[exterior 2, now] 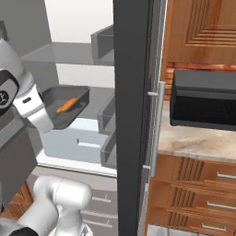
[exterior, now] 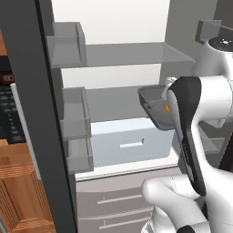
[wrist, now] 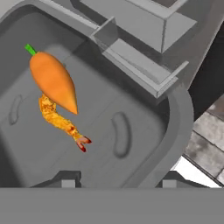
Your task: Place the tupperware containing the shrimp and carrot meal in the microwave. Close the microwave door and press the start button to reheat the meal.
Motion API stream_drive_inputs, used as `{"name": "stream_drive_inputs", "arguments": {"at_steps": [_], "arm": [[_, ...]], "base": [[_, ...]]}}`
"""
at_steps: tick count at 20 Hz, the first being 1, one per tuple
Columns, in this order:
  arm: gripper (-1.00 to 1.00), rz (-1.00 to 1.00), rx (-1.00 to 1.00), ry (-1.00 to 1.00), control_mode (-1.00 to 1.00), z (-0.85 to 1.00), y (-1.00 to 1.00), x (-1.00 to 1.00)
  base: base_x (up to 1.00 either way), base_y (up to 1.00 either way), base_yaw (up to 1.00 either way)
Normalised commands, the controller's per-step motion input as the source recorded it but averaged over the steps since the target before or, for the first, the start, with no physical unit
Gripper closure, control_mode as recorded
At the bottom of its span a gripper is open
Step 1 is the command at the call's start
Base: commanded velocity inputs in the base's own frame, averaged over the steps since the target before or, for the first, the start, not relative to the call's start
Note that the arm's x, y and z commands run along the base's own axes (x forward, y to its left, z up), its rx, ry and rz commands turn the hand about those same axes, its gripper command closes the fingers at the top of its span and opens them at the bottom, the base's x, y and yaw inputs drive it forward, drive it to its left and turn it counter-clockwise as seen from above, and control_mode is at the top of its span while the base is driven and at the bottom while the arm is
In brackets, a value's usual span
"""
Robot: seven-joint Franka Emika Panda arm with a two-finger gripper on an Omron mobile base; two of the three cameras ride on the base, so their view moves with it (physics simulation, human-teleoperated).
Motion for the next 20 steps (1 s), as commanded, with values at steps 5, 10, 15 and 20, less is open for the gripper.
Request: {"name": "stream_drive_inputs", "arguments": {"at_steps": [5, 10, 15, 20], "arm": [[1.0, 0.0, 0.0, 0.0, 1.0, 0.0, 0.0, 0.0], [1.0, 0.0, 0.0, 0.0, 1.0, 0.0, 0.0, 0.0], [1.0, 0.0, 0.0, 0.0, 1.0, 0.0, 0.0, 0.0], [1.0, 0.0, 0.0, 0.0, 1.0, 0.0, 0.0, 0.0]], "base": [[-0.53, 0.0, 0.08], [-0.66, 0.0, 0.12], [-0.72, 0.0, 0.25], [-0.63, 0.02, 0.35]]}}
